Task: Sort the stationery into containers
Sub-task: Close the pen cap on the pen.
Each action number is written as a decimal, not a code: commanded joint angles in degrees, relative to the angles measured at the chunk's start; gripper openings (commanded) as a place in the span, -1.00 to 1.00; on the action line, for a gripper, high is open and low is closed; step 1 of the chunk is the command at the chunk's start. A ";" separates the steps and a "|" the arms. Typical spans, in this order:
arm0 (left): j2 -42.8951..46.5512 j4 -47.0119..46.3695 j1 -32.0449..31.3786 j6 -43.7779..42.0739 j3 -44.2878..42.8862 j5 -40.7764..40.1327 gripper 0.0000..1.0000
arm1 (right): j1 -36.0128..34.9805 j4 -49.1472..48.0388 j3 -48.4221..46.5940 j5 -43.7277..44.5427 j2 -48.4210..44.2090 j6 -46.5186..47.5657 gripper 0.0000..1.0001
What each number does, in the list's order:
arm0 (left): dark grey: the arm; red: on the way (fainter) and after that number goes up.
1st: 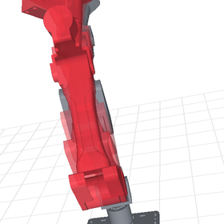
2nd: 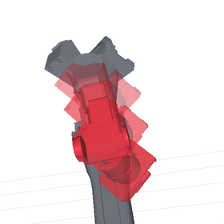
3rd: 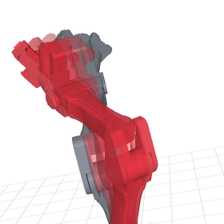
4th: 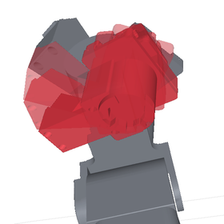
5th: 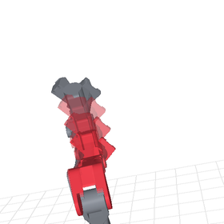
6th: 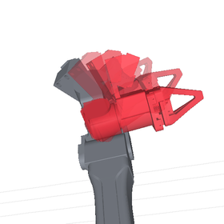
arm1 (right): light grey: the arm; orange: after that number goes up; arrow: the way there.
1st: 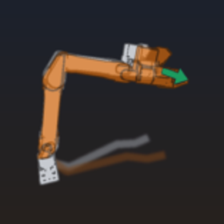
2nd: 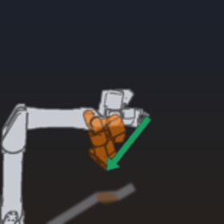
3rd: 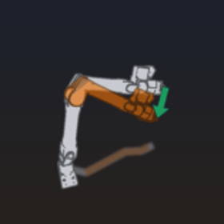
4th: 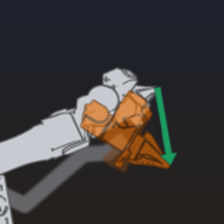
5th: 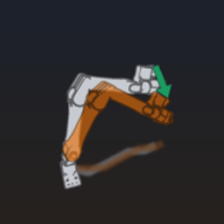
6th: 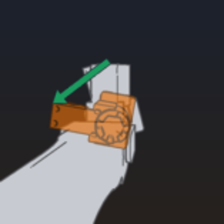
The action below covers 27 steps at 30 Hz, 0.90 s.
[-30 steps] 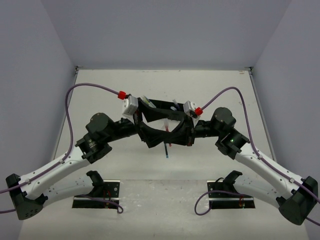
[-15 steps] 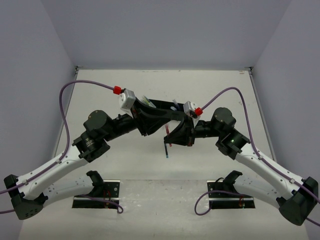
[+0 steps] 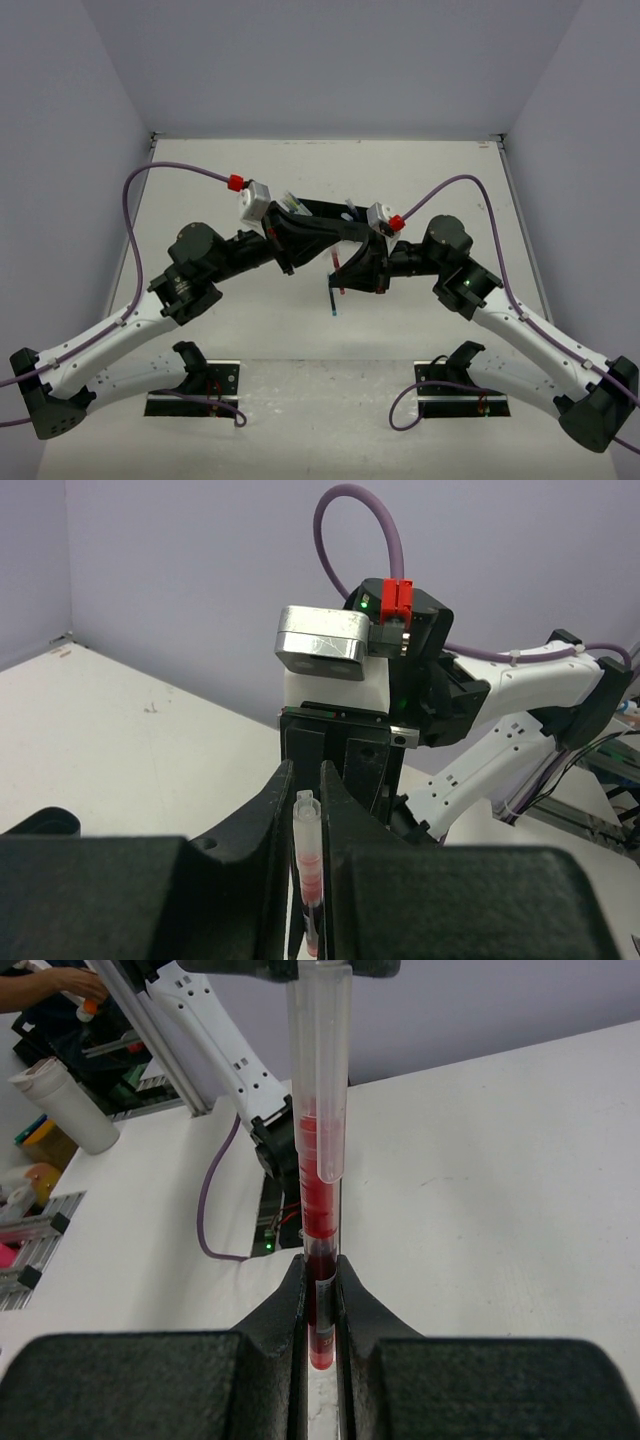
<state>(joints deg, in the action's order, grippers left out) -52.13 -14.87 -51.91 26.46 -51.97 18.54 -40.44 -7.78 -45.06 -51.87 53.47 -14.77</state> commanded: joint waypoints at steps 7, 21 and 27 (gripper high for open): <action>-3.52 -3.73 -0.38 6.14 7.13 7.10 -1.00 | 0.12 -5.57 -9.38 9.74 -1.49 -3.17 -1.00; -3.17 -5.61 -4.69 12.21 18.17 1.72 -1.00 | 0.18 -6.31 -22.32 15.58 3.95 -3.48 -1.00; 1.54 0.94 -4.95 7.44 14.29 -3.72 -1.00 | -0.04 -5.08 -15.45 7.49 4.51 -0.55 -1.00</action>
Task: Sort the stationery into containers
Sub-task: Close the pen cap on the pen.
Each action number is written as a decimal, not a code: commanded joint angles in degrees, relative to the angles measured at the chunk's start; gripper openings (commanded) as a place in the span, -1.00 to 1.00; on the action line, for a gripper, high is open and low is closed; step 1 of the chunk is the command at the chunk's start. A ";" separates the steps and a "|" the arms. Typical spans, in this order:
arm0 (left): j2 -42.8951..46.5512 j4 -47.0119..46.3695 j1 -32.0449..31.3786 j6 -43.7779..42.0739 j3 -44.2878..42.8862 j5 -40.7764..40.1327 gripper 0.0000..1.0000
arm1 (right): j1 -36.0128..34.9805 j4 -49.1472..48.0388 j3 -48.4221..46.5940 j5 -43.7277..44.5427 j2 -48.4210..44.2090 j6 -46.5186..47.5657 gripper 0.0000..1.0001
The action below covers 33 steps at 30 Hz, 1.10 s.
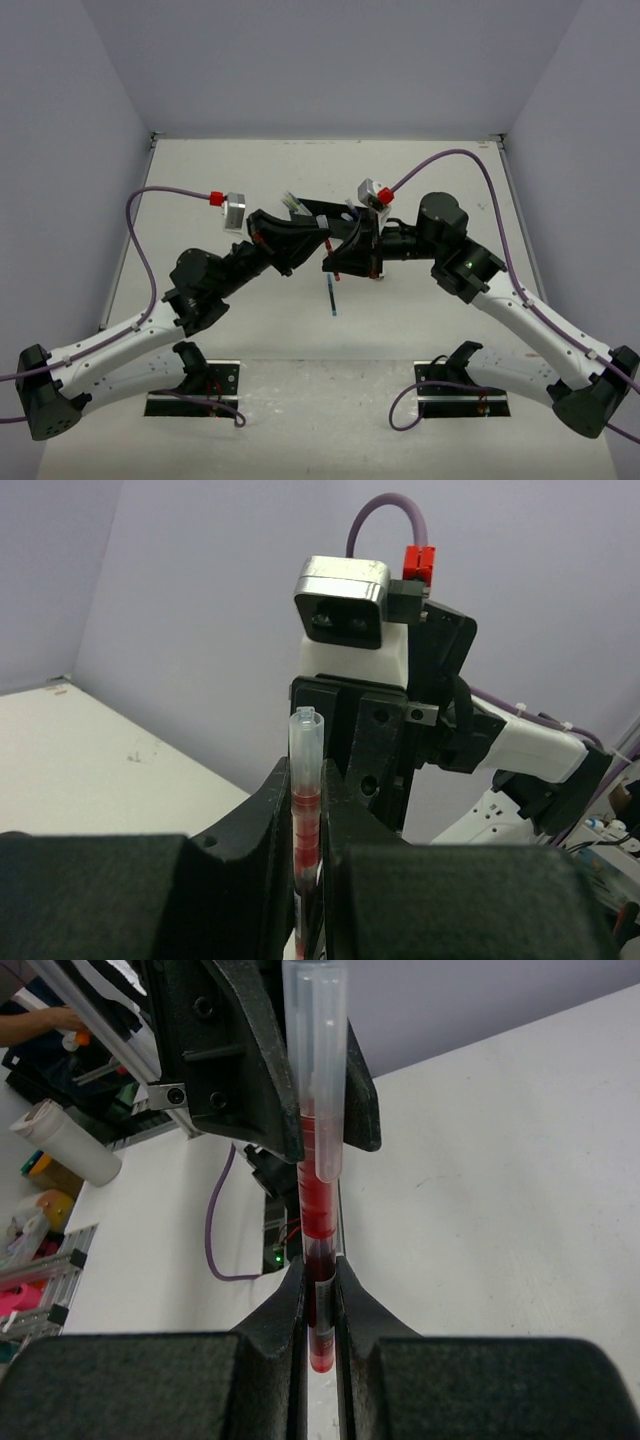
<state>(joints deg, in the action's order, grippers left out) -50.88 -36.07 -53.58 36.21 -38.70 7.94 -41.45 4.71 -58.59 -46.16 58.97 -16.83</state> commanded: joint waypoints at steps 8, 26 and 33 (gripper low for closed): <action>-0.04 33.91 -3.29 -10.98 -14.72 1.61 0.47 | 0.67 -14.01 7.90 -2.57 -5.02 3.99 -1.00; -2.15 30.09 -3.29 -12.90 -20.19 6.27 -0.13 | 0.67 -9.58 7.79 -5.79 -5.64 5.29 -1.00; -2.11 30.34 -3.29 -13.43 -20.77 5.69 0.47 | 0.67 -9.45 7.96 -6.56 -4.94 5.54 -1.00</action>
<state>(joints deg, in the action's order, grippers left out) -53.28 -4.87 -56.66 24.51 -56.68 12.88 -40.86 -3.88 -50.11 -50.81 53.63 -12.54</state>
